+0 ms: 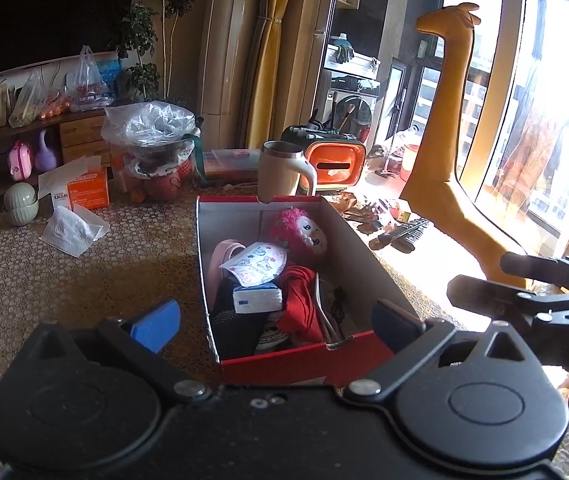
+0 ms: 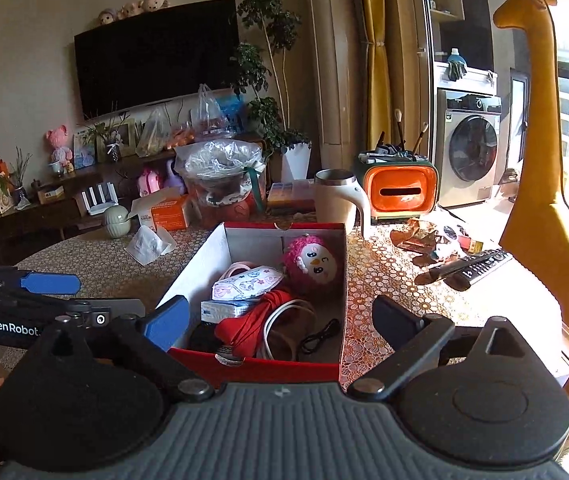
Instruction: Organize objects
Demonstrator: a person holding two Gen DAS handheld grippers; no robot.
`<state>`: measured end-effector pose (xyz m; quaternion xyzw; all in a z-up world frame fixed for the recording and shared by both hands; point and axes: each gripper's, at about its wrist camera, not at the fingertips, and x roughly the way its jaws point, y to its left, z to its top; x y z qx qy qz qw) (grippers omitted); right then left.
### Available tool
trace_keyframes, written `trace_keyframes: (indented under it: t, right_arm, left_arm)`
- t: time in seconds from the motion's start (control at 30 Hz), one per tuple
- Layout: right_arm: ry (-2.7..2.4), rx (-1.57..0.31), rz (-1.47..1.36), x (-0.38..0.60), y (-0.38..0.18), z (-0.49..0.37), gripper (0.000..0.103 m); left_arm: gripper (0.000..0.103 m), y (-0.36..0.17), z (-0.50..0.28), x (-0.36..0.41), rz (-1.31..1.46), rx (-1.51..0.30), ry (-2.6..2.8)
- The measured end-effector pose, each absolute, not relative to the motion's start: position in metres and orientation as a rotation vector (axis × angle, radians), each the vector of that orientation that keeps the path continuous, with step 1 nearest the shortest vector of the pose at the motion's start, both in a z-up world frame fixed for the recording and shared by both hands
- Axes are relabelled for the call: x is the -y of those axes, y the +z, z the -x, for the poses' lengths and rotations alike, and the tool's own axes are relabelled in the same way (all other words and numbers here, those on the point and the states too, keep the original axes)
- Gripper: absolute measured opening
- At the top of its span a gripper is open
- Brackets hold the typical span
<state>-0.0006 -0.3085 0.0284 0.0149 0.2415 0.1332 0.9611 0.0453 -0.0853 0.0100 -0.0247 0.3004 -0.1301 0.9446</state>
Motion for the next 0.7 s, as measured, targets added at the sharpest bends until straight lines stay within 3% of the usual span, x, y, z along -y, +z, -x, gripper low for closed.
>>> trace_keyframes:
  t: [0.7]
  right_arm:
    - [0.246, -0.498, -0.054, 0.3030, 0.0224, 0.0076, 0.103]
  left_arm:
    - [0.102, 0.0035, -0.0402, 0.0833, 0.069, -0.634, -0.289]
